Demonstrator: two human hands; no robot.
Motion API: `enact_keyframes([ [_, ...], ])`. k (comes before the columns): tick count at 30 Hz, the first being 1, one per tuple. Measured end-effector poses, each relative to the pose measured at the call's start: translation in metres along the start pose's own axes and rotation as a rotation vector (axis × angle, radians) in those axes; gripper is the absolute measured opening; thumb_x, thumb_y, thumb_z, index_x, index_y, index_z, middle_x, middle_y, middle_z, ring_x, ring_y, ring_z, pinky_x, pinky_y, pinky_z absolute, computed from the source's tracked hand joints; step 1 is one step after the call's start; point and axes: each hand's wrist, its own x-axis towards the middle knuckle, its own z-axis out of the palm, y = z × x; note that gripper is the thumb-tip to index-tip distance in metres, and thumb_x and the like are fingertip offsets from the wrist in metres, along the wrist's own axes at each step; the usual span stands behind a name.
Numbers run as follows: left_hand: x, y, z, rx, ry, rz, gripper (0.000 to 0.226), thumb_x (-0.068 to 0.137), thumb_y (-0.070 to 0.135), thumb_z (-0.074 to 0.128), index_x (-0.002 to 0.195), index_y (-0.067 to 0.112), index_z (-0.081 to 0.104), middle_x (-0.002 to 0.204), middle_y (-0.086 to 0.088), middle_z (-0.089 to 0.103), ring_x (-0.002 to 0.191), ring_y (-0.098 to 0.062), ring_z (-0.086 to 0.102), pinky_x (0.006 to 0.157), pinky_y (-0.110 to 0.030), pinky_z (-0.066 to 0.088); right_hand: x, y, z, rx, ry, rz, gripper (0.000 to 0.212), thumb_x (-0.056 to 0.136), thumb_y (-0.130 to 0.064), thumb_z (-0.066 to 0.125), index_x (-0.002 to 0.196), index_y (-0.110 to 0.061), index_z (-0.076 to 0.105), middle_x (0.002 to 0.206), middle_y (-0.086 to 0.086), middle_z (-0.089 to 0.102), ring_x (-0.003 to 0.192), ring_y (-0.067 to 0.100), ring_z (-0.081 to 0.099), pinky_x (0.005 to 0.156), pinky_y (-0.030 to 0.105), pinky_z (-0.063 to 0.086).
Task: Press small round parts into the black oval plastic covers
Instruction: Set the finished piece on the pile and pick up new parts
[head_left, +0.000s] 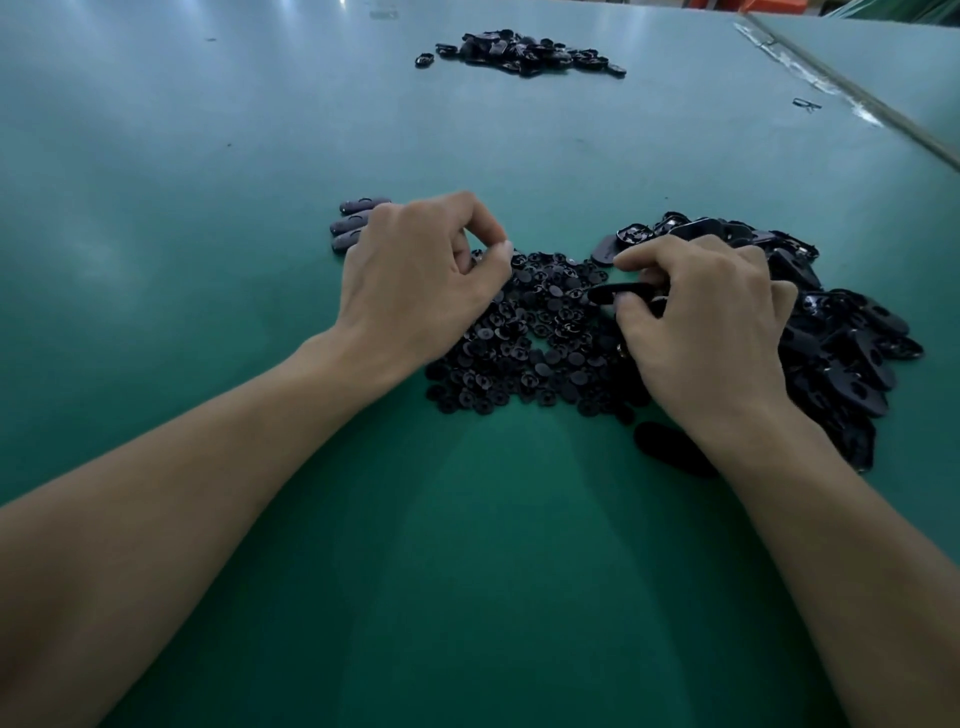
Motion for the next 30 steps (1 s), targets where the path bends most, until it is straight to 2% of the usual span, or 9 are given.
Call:
enact_keyframes([
  [3,-0.001,0.0,0.0,-0.036,-0.02,0.072,0.011,0.086,0.035,0.066,0.075,0.031,0.064,0.044,0.018,0.047,0.045,-0.001,0.047,0.063,-0.033,0.052,0.001,0.002,0.0,0.078,0.027,-0.042,0.021,0.092,-0.017,0.066,0.109,-0.025,0.074,0.103,0.001,0.07,0.106,0.03,0.058,0.092,0.04,0.044],
  [6,-0.004,0.004,-0.001,-0.105,-0.068,0.147,0.016,0.088,0.04,0.066,0.086,0.026,0.072,0.052,0.016,0.054,0.046,-0.002,0.049,0.055,-0.023,0.041,0.002,0.002,-0.001,0.219,0.083,-0.094,0.014,0.092,-0.016,0.068,0.104,-0.02,0.075,0.096,-0.002,0.065,0.096,0.023,0.061,0.083,0.04,0.054],
  [10,-0.006,0.008,-0.004,-0.15,-0.092,0.159,0.041,0.091,0.055,0.052,0.101,0.023,0.076,0.065,0.017,0.067,0.055,0.002,0.059,0.058,-0.024,0.045,-0.001,-0.008,0.0,0.381,0.139,-0.247,0.007,0.087,-0.012,0.074,0.093,-0.016,0.072,0.085,-0.009,0.058,0.073,-0.007,0.051,0.072,0.005,0.041],
  [13,-0.005,0.008,-0.007,-0.158,-0.141,0.176,0.048,0.097,0.053,0.043,0.101,0.019,0.077,0.073,0.014,0.072,0.068,-0.007,0.07,0.066,-0.038,0.056,-0.004,-0.012,0.001,0.435,0.139,-0.314,0.01,0.085,-0.012,0.076,0.089,-0.013,0.068,0.081,-0.01,0.059,0.072,-0.002,0.054,0.069,0.005,0.04],
  [16,-0.004,0.007,-0.005,-0.148,-0.197,0.207,0.046,0.101,0.046,0.043,0.099,0.014,0.077,0.08,0.006,0.075,0.077,-0.014,0.071,0.068,-0.041,0.054,-0.005,-0.014,0.001,0.462,0.111,-0.309,0.009,0.087,-0.015,0.074,0.09,-0.013,0.066,0.079,-0.011,0.061,0.077,0.006,0.059,0.067,0.006,0.041],
  [19,-0.005,0.006,-0.003,-0.215,-0.191,0.248,0.029,0.103,0.029,0.052,0.102,0.012,0.076,0.083,0.004,0.075,0.078,-0.01,0.071,0.072,-0.035,0.055,-0.007,-0.016,0.002,0.481,0.08,-0.265,0.009,0.089,-0.017,0.072,0.091,-0.015,0.064,0.074,-0.021,0.059,0.075,-0.001,0.062,0.064,0.007,0.043],
  [23,-0.004,0.004,0.0,-0.28,-0.141,0.237,0.016,0.098,0.017,0.062,0.106,0.011,0.075,0.085,0.018,0.069,0.074,0.013,0.06,0.069,-0.006,0.041,-0.009,-0.016,0.003,0.467,0.04,-0.229,0.018,0.085,-0.022,0.076,0.099,-0.018,0.065,0.079,-0.016,0.063,0.069,-0.011,0.058,0.065,0.003,0.04],
  [26,-0.003,0.001,0.001,-0.308,-0.141,0.197,0.016,0.095,0.016,0.065,0.108,0.015,0.074,0.082,0.021,0.066,0.07,0.012,0.058,0.069,-0.005,0.037,-0.008,-0.016,0.003,0.467,0.018,-0.212,0.026,0.085,-0.028,0.077,0.107,-0.02,0.069,0.086,-0.013,0.065,0.072,-0.015,0.056,0.069,0.0,0.037],
  [30,-0.004,0.002,0.0,-0.334,-0.134,0.216,0.013,0.094,0.02,0.067,0.107,0.024,0.071,0.08,0.02,0.066,0.066,0.009,0.058,0.066,-0.007,0.038,-0.006,-0.016,0.004,0.5,0.035,-0.196,0.017,0.089,-0.022,0.072,0.105,-0.017,0.074,0.081,-0.015,0.066,0.072,-0.012,0.058,0.069,0.002,0.037],
])
